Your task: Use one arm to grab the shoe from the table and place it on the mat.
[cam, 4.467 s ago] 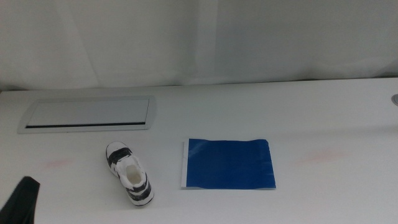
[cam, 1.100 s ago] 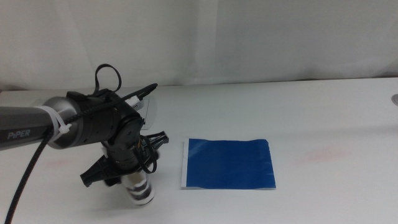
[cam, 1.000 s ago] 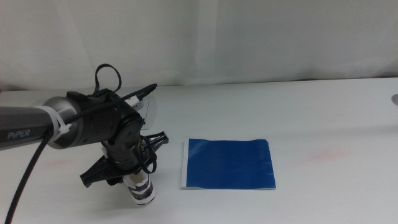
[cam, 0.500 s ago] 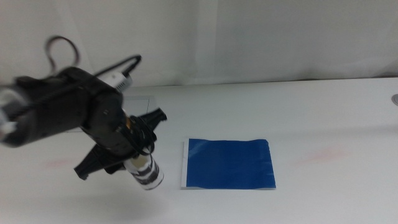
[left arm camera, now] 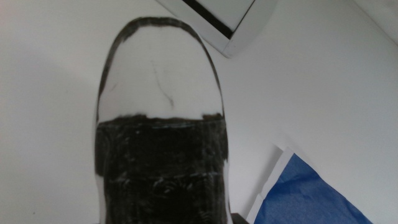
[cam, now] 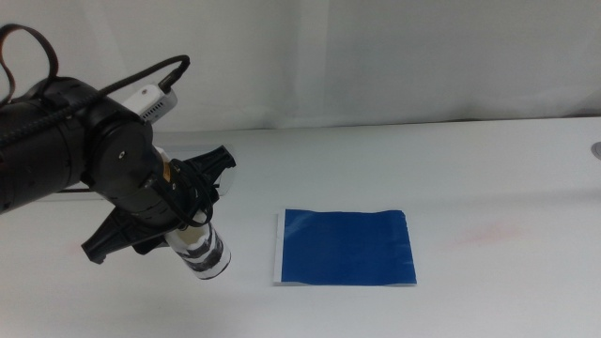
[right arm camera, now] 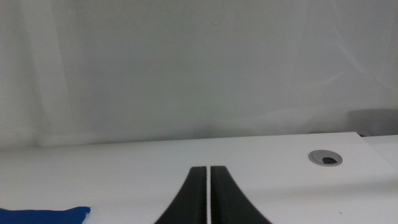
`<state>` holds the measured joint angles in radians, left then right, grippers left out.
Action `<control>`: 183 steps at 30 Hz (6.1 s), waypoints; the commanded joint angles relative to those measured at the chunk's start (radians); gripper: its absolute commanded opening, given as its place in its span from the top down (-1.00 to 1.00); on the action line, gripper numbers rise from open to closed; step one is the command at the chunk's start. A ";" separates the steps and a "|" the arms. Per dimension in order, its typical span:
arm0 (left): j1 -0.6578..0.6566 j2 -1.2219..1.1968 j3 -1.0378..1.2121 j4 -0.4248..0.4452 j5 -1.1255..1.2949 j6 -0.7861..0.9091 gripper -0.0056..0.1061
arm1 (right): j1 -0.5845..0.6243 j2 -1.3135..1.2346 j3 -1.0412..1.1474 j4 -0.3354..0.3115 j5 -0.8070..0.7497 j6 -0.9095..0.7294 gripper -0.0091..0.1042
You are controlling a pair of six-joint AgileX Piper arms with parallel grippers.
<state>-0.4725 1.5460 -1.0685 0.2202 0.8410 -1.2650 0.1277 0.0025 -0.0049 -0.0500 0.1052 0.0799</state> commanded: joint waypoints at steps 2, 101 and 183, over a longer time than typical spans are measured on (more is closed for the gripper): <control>-0.005 -0.012 -0.006 0.000 0.016 -0.092 0.95 | 0.001 -0.035 0.041 -0.007 -0.006 -0.001 0.88; -0.285 0.680 -0.676 -0.176 0.057 -0.793 -0.42 | 0.001 -0.035 0.041 -0.007 -0.006 -0.001 0.88; 0.422 -0.920 0.115 -0.056 -0.308 1.202 0.95 | 0.001 -0.035 0.041 -0.007 -0.006 -0.001 0.88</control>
<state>-0.0532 0.7042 -1.0508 0.1781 0.6166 -0.0368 0.1277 0.0025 -0.0049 -0.0500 0.1052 0.0805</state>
